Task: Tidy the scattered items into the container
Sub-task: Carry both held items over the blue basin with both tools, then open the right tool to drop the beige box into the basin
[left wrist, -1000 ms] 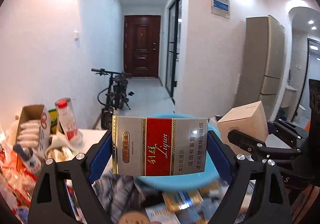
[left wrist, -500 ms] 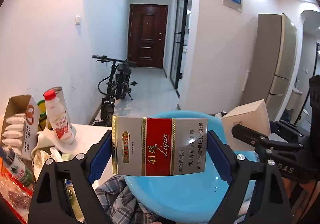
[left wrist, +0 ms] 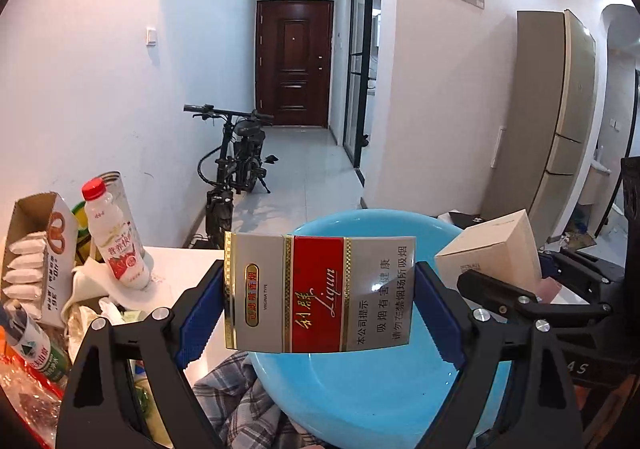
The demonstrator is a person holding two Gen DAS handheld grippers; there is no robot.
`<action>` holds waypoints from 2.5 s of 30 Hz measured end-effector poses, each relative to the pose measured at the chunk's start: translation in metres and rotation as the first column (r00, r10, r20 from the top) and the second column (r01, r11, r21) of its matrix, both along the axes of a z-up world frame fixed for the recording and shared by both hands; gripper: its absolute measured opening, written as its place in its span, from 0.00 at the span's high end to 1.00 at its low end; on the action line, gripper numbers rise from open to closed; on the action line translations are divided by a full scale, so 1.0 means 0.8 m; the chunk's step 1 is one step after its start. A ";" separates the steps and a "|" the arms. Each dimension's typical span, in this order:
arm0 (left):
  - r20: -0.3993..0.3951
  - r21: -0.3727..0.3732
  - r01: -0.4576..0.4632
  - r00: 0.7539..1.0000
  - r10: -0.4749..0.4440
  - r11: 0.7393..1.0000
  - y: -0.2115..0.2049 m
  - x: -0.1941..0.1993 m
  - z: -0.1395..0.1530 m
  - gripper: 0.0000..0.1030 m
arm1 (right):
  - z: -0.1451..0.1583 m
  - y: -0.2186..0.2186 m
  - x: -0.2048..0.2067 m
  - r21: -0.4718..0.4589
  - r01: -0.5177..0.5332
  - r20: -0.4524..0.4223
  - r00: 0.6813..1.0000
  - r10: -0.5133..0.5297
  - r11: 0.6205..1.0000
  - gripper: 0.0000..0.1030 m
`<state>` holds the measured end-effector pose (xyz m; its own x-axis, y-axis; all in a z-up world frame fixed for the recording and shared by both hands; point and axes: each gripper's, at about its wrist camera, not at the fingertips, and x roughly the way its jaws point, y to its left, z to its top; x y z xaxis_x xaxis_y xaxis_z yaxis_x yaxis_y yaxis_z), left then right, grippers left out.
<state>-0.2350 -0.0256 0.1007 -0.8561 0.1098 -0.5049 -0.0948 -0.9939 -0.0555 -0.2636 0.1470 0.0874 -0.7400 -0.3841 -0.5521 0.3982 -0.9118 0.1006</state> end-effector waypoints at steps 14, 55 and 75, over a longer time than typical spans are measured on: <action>0.026 -0.024 0.002 1.000 -0.001 1.000 0.012 -0.006 -0.008 0.14 | 0.007 0.002 0.002 0.040 0.040 -0.015 0.999 -0.040 0.998 0.39; 0.018 -0.011 0.022 1.000 -0.022 1.000 0.014 -0.003 -0.002 0.14 | 0.044 0.020 0.030 0.085 0.166 -0.118 0.981 -0.155 0.983 0.00; 0.035 -0.022 0.041 0.999 -0.040 0.999 0.023 -0.004 -0.005 0.00 | 0.048 0.026 0.033 0.097 0.191 -0.133 0.975 -0.178 0.977 0.00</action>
